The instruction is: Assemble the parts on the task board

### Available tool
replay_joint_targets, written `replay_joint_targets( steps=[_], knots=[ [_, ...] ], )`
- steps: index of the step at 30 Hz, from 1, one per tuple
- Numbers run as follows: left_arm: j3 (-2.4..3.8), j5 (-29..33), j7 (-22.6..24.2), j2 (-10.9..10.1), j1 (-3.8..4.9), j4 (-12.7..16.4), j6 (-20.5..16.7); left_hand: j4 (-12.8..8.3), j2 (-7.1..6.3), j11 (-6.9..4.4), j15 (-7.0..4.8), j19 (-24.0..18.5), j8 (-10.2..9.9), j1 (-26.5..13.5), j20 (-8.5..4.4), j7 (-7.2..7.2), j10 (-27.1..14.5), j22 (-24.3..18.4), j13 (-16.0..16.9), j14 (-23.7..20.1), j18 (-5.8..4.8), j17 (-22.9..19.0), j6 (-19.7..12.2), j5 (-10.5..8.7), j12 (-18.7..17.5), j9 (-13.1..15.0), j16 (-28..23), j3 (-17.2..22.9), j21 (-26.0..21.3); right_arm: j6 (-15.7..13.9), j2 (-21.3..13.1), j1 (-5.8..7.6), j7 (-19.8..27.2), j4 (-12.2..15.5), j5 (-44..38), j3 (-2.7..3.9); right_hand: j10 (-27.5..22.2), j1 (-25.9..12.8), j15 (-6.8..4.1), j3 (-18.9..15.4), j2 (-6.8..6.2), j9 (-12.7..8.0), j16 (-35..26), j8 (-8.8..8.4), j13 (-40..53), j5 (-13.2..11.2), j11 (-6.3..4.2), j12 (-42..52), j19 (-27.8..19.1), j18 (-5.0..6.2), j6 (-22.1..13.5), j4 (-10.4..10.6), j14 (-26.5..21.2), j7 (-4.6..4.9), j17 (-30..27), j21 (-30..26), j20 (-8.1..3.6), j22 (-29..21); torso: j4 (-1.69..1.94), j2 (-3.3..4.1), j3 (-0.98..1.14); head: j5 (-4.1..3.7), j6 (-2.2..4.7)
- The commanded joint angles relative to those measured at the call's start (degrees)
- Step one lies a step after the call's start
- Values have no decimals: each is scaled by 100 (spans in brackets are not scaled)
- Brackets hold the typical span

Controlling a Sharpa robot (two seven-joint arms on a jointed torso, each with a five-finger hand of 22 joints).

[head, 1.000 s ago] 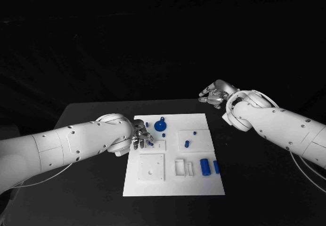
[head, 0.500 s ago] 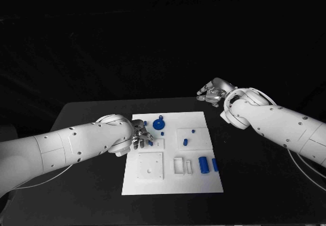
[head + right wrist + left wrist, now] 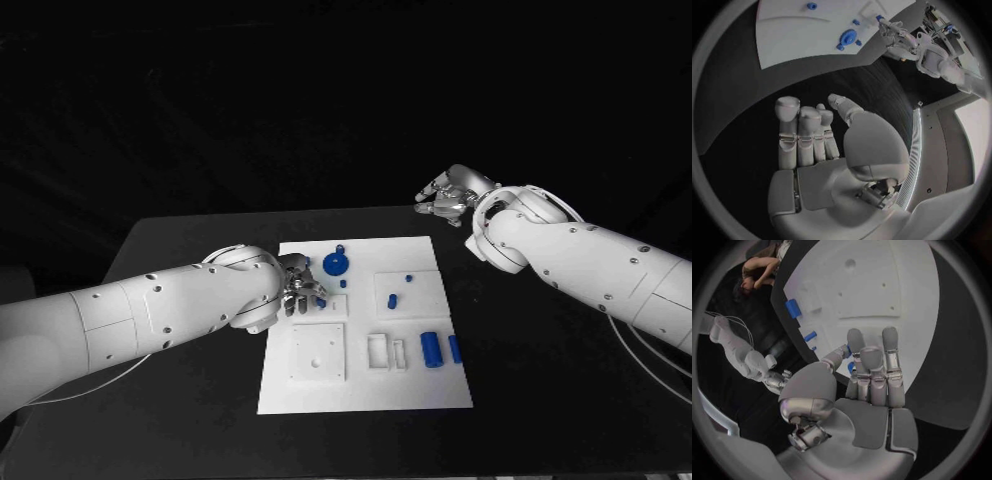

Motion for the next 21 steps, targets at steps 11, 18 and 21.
replay_joint_targets(
  steps=[11,18,21],
  knots=[
    [-2,-431,159,-86,-19,169,-806,245,-79,-81,-18,220,-15,502,-5,-774,237,552,-5,-17,-90,-62,1344,-26,-5,-104,-20,-26,-598,71,-20,1,-17,41,-35,5,-36,-66,10,26,1,-2,-25,23,-6,13,-10,-29,266,31,37,13,-3,2,-5,-27,3,451,1,2,-4,11,9],
    [-5,-588,260,-166,-128,258,-1392,210,-67,-95,-26,269,6,504,-4,-776,234,660,-11,-1,-79,-53,1340,-14,-17,-97,2,-30,-669,76,-40,0,-17,70,-30,5,-38,-74,9,22,0,-1,-29,25,-10,20,-10,-33,266,32,37,21,-4,1,-10,-34,2,449,11,0,-1,15,-13],
    [-6,-648,321,-217,-205,325,-1657,233,-88,-102,-30,298,4,528,-9,-781,235,727,-6,13,-82,-57,1354,-12,-5,-103,7,-34,-720,77,-53,0,-16,74,-27,5,-38,-74,9,22,0,-1,-29,25,-10,20,-10,-33,266,32,37,21,-4,1,-10,-34,2,449,10,-2,-1,12,-28]
  ],
)
